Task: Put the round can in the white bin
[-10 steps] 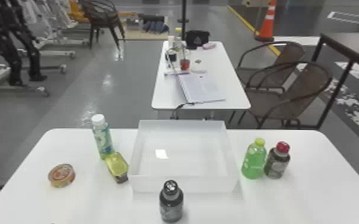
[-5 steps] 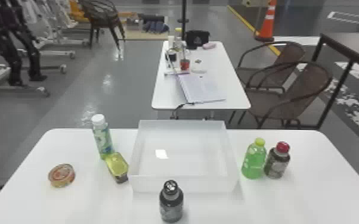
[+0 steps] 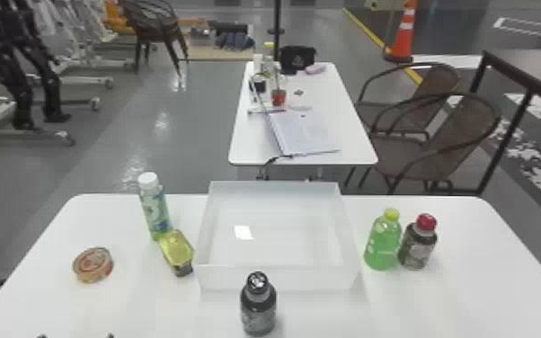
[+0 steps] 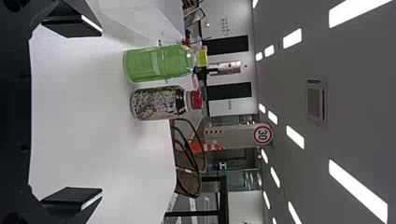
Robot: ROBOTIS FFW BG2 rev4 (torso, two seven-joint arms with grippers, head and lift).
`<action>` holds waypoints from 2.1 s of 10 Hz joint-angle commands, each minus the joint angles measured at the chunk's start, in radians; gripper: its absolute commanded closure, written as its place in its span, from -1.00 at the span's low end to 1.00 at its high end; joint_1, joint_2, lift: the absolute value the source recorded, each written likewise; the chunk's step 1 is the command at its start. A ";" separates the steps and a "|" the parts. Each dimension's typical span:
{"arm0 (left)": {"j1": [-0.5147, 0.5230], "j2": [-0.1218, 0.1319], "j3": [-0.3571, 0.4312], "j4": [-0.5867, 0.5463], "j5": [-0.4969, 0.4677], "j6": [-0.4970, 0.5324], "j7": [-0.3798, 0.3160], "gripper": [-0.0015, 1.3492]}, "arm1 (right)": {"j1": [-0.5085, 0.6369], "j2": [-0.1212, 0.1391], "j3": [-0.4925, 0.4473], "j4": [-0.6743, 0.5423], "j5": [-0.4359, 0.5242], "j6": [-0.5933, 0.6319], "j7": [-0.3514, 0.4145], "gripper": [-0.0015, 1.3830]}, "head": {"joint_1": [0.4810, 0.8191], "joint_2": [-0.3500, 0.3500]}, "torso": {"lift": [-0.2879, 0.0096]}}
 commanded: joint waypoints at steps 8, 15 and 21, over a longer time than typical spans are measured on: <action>-0.253 -0.003 0.257 0.146 -0.075 0.121 -0.249 -0.79 | -0.004 0.004 0.003 0.005 -0.004 0.000 0.000 -0.87 | -0.60 0.00 | 0.26; -0.473 0.094 0.289 0.353 -0.139 0.234 -0.421 -0.79 | -0.015 0.004 0.011 0.014 -0.006 0.000 0.000 -0.87 | -0.60 0.00 | 0.26; -0.653 0.173 0.223 0.564 -0.216 0.283 -0.493 -0.80 | -0.022 0.004 0.015 0.021 -0.009 0.000 0.000 -0.86 | -0.60 0.00 | 0.26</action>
